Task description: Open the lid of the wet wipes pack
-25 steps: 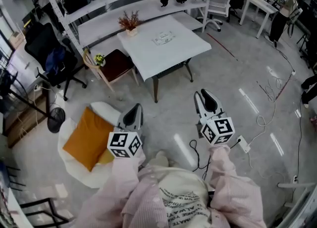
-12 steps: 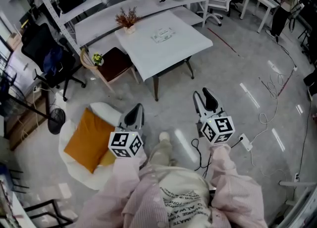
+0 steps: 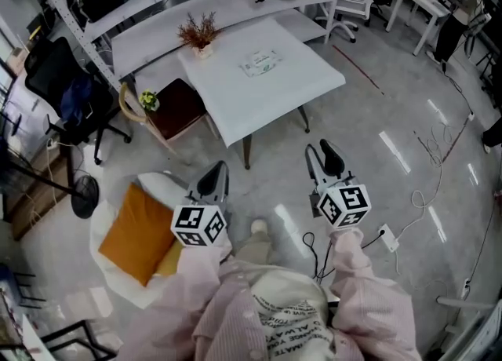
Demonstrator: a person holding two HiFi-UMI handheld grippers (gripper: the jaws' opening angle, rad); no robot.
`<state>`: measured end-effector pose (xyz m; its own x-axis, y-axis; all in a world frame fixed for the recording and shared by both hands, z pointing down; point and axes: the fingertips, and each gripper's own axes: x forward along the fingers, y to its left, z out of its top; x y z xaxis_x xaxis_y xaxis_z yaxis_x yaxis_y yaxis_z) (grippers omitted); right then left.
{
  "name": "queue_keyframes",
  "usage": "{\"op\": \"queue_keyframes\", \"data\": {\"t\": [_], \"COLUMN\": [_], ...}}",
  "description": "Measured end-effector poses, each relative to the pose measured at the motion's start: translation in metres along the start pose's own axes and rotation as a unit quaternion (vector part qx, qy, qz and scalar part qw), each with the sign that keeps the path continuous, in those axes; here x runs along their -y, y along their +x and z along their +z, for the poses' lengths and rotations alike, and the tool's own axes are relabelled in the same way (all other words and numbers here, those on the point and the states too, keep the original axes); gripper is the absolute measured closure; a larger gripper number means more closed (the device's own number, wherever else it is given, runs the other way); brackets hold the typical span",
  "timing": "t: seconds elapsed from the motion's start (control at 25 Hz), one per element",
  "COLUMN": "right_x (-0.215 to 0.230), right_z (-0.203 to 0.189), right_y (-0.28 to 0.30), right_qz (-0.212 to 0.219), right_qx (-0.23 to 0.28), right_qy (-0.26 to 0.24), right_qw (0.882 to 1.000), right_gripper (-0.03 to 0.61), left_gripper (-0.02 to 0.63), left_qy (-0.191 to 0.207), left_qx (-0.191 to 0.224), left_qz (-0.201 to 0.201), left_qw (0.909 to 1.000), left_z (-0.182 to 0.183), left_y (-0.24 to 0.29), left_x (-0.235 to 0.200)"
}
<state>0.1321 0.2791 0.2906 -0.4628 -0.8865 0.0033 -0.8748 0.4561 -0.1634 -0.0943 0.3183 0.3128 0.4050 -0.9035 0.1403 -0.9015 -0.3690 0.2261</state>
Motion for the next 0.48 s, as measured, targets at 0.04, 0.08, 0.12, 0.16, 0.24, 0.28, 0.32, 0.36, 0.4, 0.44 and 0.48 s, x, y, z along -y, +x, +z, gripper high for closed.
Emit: {"op": "queue_keyframes", "data": {"t": [0.04,0.08,0.12,0.16,0.24,0.28,0.32,0.36,0.4,0.44,0.48], "right_x": [0.005,0.009,0.012,0.015,0.021,0.025,0.027,0.031,0.034,0.038,0.042], "right_z": [0.0,-0.001,-0.002,-0.004,-0.007,-0.008,-0.008,-0.009,-0.009,-0.009,-0.009], "right_y": [0.01,0.019,0.027,0.036,0.053,0.062,0.069,0.076,0.083,0.089,0.095], "right_qz": [-0.001,-0.001,-0.001,-0.002,-0.003,-0.004,-0.006,-0.007,-0.008,-0.01,-0.012], "right_qx": [-0.002,-0.003,-0.005,-0.007,-0.011,-0.012,-0.012,-0.013,-0.015,-0.016,-0.017], "right_qy": [0.001,0.002,0.003,0.004,0.004,0.005,0.007,0.008,0.008,0.006,0.005], "right_qw": [1.0,1.0,1.0,1.0,1.0,1.0,1.0,1.0,1.0,1.0,1.0], "right_gripper": [0.457,0.457,0.457,0.457,0.457,0.457,0.457,0.457,0.457,0.457,0.459], "left_gripper": [0.617,0.617,0.617,0.617,0.617,0.617,0.617,0.617,0.617,0.617,0.617], "left_qy": [0.0,0.001,0.001,0.001,-0.001,-0.002,-0.003,-0.004,-0.005,-0.005,-0.005], "left_qx": [-0.003,-0.006,-0.009,-0.011,-0.015,-0.017,-0.019,-0.021,-0.022,-0.023,-0.023], "left_qz": [-0.003,-0.006,-0.008,-0.01,-0.011,-0.011,-0.012,-0.014,-0.017,-0.02,-0.024], "left_qw": [1.0,1.0,0.9999,0.9999,0.9998,0.9998,0.9997,0.9997,0.9996,0.9995,0.9994], "left_z": [0.002,0.003,0.003,0.004,0.004,0.004,0.005,0.006,0.008,0.009,0.011], "left_y": [0.01,0.019,0.028,0.037,0.054,0.062,0.071,0.079,0.088,0.096,0.105], "left_x": [-0.003,-0.006,-0.01,-0.014,-0.025,-0.031,-0.037,-0.041,-0.044,-0.047,-0.05]}}
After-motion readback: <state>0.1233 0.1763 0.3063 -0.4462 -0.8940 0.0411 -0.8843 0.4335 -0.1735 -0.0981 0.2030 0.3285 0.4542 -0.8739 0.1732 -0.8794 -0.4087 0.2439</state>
